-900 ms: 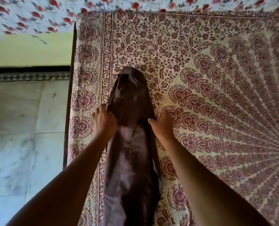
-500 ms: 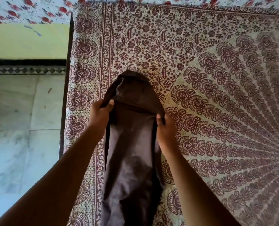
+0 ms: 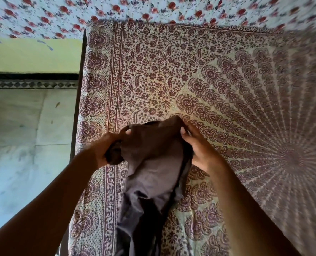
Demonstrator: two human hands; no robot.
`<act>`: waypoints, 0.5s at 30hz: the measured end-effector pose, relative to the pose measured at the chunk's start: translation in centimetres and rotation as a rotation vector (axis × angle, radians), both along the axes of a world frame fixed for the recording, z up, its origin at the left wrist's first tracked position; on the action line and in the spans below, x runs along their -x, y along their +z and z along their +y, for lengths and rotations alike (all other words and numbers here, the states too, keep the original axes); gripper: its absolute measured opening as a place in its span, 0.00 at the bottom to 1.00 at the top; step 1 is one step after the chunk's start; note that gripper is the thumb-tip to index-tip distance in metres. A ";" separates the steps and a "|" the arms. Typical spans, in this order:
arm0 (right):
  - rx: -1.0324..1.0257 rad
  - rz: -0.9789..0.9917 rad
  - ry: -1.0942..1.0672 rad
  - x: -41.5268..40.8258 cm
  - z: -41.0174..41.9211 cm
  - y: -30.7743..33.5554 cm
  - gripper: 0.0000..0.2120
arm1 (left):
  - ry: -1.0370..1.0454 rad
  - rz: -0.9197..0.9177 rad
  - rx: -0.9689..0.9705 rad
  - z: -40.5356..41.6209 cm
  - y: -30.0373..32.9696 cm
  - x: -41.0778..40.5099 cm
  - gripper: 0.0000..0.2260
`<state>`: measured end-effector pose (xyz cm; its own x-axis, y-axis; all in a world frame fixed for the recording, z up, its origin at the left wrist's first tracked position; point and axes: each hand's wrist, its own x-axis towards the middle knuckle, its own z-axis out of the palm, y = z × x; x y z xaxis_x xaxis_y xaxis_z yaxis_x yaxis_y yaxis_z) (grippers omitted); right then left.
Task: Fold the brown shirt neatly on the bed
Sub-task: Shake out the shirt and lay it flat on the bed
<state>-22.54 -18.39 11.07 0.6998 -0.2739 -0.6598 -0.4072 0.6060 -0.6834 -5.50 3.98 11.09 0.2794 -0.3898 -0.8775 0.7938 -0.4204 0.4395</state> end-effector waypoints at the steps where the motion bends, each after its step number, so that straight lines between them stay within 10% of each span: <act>1: 0.001 0.017 0.015 0.9 -0.1 0.9 0.19 | -0.021 -0.107 -0.006 0.2 0.6 0.6 0.08; 4: 0.116 0.085 0.108 3.0 -0.8 3.0 0.29 | 0.004 -0.464 -0.012 0.2 2.4 1.8 0.04; 8: 0.357 0.153 0.162 5.2 -1.8 6.7 0.19 | -0.015 -0.857 0.007 -0.2 7.1 2.8 0.11; 15: 0.495 0.162 -0.074 8.5 -4.5 13.7 0.29 | 0.109 -0.569 0.235 -0.4 16.0 3.7 0.21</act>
